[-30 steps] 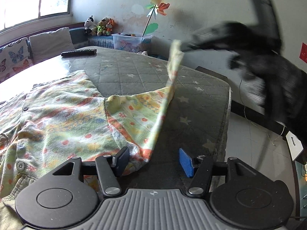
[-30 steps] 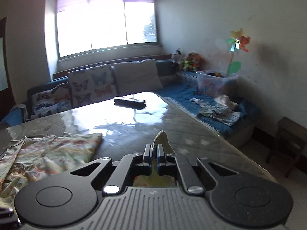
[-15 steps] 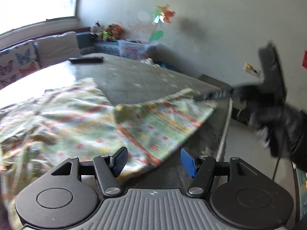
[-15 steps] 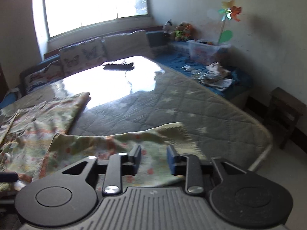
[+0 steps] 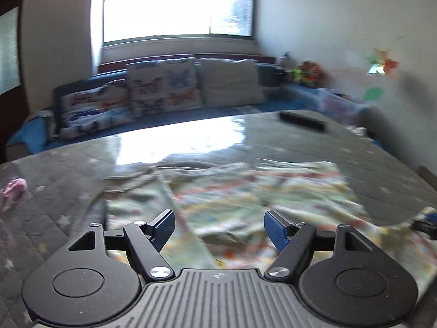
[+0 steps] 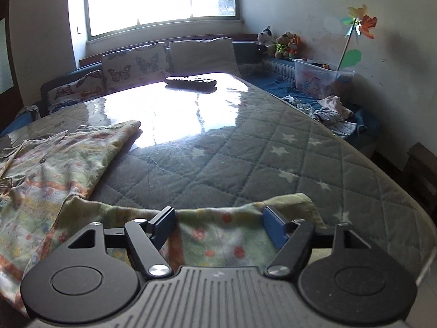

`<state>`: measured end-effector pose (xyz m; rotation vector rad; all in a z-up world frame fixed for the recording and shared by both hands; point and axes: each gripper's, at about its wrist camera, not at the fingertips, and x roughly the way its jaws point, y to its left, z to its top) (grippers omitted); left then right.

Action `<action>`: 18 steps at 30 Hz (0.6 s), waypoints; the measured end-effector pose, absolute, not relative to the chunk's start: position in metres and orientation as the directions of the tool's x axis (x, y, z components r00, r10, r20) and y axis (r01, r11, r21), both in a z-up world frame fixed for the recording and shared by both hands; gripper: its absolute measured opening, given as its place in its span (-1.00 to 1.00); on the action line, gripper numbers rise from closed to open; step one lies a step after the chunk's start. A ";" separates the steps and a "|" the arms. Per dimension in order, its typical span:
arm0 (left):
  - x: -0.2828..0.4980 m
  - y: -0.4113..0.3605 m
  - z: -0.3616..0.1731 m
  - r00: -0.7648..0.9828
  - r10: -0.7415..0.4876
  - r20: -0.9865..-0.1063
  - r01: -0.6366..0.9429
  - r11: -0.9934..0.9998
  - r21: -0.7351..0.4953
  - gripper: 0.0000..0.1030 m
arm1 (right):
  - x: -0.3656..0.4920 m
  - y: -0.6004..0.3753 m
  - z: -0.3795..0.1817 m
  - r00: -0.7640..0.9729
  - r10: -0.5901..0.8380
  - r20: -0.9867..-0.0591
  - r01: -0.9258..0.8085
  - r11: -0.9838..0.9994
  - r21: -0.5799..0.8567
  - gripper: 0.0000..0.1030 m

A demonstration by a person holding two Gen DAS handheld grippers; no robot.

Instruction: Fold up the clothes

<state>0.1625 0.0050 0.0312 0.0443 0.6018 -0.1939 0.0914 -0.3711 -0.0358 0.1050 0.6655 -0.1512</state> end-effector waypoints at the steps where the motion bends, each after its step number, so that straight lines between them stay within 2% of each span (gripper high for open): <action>1: 0.174 0.012 0.028 0.807 -0.144 -0.573 0.167 0.986 -0.013 0.45 | 0.094 -0.371 -0.036 0.778 -0.102 -0.620 0.168 0.985 0.049 0.47; 3: 0.198 0.025 0.020 0.803 -0.101 -0.588 0.118 0.993 -0.011 0.45 | 0.096 -0.371 -0.038 0.786 -0.090 -0.612 0.158 0.986 0.059 0.51; 5: 0.220 0.034 0.012 0.788 -0.087 -0.610 0.091 0.996 -0.026 0.45 | 0.098 -0.369 -0.039 0.790 -0.078 -0.609 0.144 0.988 0.060 0.70; 14: 0.283 0.039 -0.020 0.748 -0.006 -0.664 0.053 0.997 0.050 0.42 | 0.101 -0.366 -0.041 0.789 -0.060 -0.612 0.121 0.991 0.059 0.86; 16: 0.285 0.043 -0.026 0.736 0.002 -0.676 0.047 0.997 0.053 0.23 | 0.101 -0.366 -0.041 0.790 -0.058 -0.611 0.120 0.991 0.061 0.87; 18: 0.284 0.051 -0.028 0.736 0.002 -0.677 0.035 0.999 0.041 0.17 | 0.100 -0.367 -0.041 0.791 -0.054 -0.609 0.120 0.991 0.068 0.87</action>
